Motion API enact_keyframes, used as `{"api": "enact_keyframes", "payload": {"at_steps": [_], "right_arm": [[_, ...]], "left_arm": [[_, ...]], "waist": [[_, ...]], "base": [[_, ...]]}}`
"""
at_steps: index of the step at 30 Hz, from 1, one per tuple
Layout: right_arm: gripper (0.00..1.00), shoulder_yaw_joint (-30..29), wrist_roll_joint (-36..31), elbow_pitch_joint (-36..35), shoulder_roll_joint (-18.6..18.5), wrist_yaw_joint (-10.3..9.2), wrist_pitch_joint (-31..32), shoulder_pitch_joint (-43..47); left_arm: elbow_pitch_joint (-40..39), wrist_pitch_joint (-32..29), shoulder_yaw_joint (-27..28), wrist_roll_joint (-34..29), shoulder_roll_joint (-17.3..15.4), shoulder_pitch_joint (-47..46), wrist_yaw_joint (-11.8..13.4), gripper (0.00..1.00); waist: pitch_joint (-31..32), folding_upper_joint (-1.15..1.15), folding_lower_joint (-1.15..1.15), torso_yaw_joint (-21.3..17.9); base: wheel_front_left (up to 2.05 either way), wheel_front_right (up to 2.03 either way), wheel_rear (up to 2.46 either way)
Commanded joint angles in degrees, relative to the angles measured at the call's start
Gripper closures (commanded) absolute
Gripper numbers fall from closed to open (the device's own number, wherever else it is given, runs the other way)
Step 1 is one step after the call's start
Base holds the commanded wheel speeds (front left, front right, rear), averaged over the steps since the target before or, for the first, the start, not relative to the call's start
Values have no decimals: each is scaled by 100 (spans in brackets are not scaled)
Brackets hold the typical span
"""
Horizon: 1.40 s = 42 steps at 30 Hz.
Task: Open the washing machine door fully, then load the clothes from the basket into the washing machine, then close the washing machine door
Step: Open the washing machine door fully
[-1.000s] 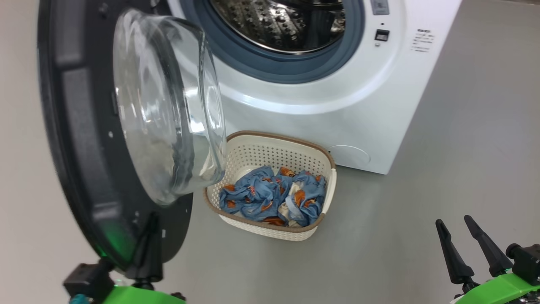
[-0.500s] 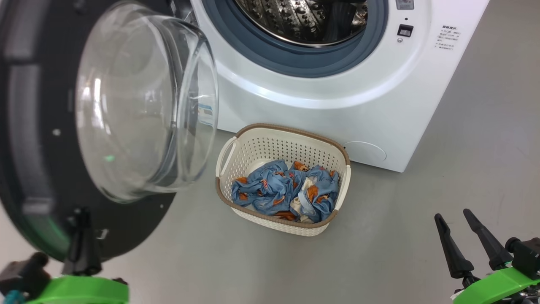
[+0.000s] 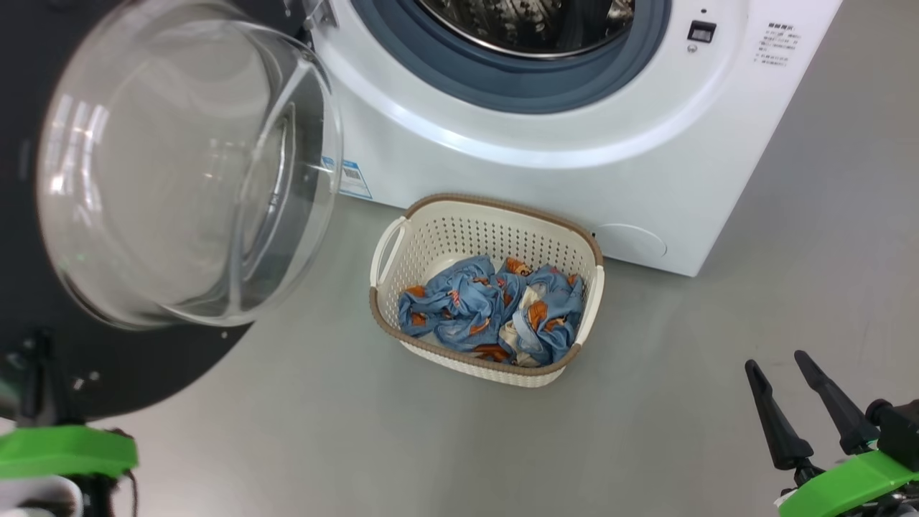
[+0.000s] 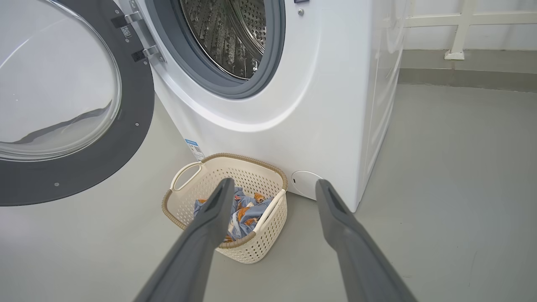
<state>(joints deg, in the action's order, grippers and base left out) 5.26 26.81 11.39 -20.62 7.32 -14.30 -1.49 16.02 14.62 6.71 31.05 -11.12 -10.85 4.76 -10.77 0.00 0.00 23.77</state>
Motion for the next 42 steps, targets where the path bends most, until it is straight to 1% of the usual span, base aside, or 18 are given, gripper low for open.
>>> {"api": "enact_keyframes", "payload": {"at_steps": [1, 9, 14, 20, 27, 36, 42], "right_arm": [[0, 135, -46, -159, -143, 17, -70, -164], [0, 175, -49, -181, -229, 17, -70, -286], [0, 202, -46, -197, -293, 17, -70, -390], [0, 207, -53, -223, -363, 17, -70, -522], [0, 225, -67, -247, -422, 17, -70, -625], [0, 283, -64, -205, -426, 17, -70, -744], [0, 302, -56, -153, -366, 17, -70, -726]], "left_arm": [[-46, 35, 354, -1, -334, -305, 21, 100], [507, 37, 915, -230, -504, -877, -165, 100], [1013, 37, 1297, -418, -673, -1322, -359, 100], [1458, 38, 1728, -676, -769, -1791, -569, 100], [1937, 38, 2124, -963, -906, -2203, -692, 100], [2486, 38, 2505, -1385, -1065, -2554, -882, 100], [2598, 38, 2659, -1528, -993, -2532, -1060, 100]], "waist": [[-59, 0, 0, -3], [-290, 0, 0, -44], [-489, 0, 0, -82], [-745, 0, 0, -133], [-926, 0, 0, -178], [-933, 0, 0, -266], [-741, 0, 0, -289]], "base": [[0, 0, 0], [0, 0, 0], [0, 0, 0], [0, 0, 0], [0, 0, 0], [0, 0, 0], [0, 0, 0]]}}
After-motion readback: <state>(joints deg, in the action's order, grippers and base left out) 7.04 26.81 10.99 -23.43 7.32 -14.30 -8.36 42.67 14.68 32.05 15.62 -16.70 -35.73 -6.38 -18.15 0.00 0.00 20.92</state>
